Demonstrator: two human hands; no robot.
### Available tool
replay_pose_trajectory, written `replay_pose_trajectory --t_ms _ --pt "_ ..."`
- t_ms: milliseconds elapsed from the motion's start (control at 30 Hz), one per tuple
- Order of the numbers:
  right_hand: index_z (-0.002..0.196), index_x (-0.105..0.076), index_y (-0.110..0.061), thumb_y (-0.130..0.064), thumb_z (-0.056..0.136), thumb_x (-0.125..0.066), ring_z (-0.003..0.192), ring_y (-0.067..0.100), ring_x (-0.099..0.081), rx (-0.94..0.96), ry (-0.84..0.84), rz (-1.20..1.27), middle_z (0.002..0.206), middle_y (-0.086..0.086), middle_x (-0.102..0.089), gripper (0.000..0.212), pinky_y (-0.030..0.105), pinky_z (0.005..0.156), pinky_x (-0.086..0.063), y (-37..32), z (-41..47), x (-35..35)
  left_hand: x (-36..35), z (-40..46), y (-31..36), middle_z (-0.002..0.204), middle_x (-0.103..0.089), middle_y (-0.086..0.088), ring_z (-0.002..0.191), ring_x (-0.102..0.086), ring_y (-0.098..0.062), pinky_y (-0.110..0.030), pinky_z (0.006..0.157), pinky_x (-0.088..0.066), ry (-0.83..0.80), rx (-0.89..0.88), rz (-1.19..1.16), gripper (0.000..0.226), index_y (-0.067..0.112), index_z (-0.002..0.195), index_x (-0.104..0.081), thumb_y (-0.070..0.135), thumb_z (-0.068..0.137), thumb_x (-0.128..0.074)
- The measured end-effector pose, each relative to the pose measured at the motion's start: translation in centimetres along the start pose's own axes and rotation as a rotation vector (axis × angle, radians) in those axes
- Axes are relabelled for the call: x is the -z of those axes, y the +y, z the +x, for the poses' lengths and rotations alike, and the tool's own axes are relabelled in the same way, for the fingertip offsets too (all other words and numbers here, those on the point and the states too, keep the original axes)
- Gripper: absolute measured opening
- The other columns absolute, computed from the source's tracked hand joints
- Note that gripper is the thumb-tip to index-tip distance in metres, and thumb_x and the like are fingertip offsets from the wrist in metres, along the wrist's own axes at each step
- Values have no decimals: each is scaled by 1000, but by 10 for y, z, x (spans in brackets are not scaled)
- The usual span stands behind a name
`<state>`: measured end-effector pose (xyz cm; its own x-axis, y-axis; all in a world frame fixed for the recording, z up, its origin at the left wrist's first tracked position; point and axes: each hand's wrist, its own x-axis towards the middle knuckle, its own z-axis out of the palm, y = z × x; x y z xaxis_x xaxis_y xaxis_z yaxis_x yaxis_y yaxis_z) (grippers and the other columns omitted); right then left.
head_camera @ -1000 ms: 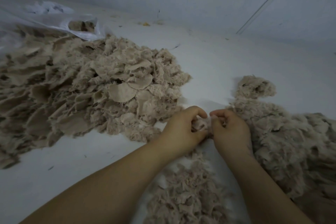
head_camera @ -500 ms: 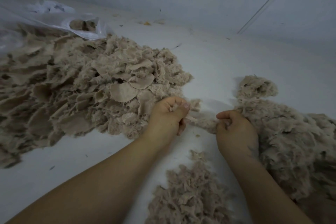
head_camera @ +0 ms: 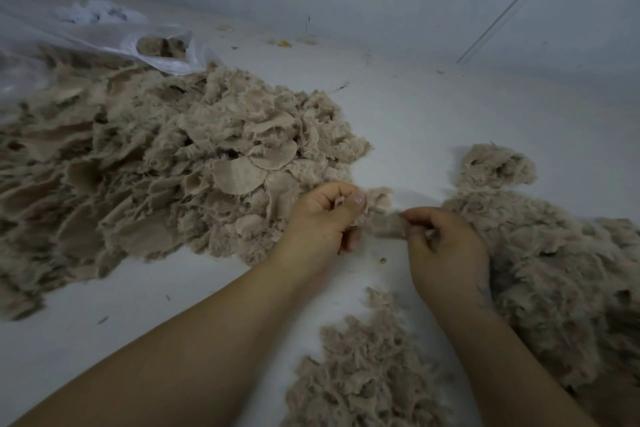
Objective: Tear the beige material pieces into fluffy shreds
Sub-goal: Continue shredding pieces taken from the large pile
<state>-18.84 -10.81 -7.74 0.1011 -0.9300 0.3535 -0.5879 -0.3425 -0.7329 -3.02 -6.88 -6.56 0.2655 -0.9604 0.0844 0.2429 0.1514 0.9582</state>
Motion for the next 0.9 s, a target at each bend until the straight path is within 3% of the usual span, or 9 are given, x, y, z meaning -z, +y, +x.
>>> replay_pose_trajectory --t_ms 67,133,267,367,467,533,633,800,900 --pt "102 -67 -36 -9 93 -61 59 6 -60 37 -56 137 82 -21 -67 29 12 54 -50 -5 -4 -3 -1 1 -2 62 -54 -6 44 -46 -15 -23 41 -35 -16 -1 32 20 14 79 -62 14 98 -56" --pt "102 -68 -34 -14 93 -66 48 8 -61 29 -131 237 66 -18 -68 22 24 49 -54 -9 -7 -8 -1 1 -3 65 -56 -9 45 -49 -15 -24 41 -36 -39 0 20 15 12 82 -62 13 97 -58" --pt "94 -72 -29 -17 92 -68 60 11 -69 35 -142 307 66 -10 -71 12 38 60 -60 -11 -7 -10 1 2 -4 57 -58 -3 44 -51 -14 -22 40 -39 -81 9 39 16 16 79 -61 5 85 -71" --pt "85 -72 -29 -11 91 -69 62 11 -67 92 -160 288 68 -7 -71 19 34 60 -58 -11 -7 -8 -1 3 -6 54 -57 1 43 -52 -13 -20 40 -40 -54 12 101 22 14 76 -58 2 80 -76" --pt "77 -67 -34 -12 89 -73 58 4 -60 92 -125 270 69 -8 -68 26 21 55 -51 -10 -6 -9 -1 4 -6 58 -60 -9 42 -51 -15 -22 40 -39 11 14 55 11 2 82 -60 6 91 -64" --pt "74 -65 -32 -12 89 -72 55 1 -57 72 -117 269 70 -11 -68 26 13 52 -46 -10 -5 -10 -1 4 -5 62 -62 -11 43 -51 -16 -23 39 -39 45 2 -15 16 4 80 -61 7 96 -58" --pt "72 -63 -30 -15 90 -71 53 0 -55 55 -128 200 65 -15 -64 25 12 48 -43 -8 -5 -10 -2 5 -4 54 -55 -4 43 -47 -11 -21 41 -37 91 -28 -19 23 8 75 -56 7 98 -54" --pt "65 -62 -28 -9 83 -71 50 3 -53 13 -139 80 53 -9 -58 27 14 46 -42 -4 -3 -7 2 8 -1 57 -48 -10 45 -42 -15 -26 55 -38 138 -26 -112 19 3 81 -52 6 100 -50" --pt "72 -64 -41 -9 76 -68 45 5 -49 81 -212 112 55 -14 -58 32 15 46 -40 -13 -8 -4 -1 6 -1 62 -58 -6 49 -53 -11 -19 47 -43 52 8 -98 13 0 87 -57 5 98 -52"
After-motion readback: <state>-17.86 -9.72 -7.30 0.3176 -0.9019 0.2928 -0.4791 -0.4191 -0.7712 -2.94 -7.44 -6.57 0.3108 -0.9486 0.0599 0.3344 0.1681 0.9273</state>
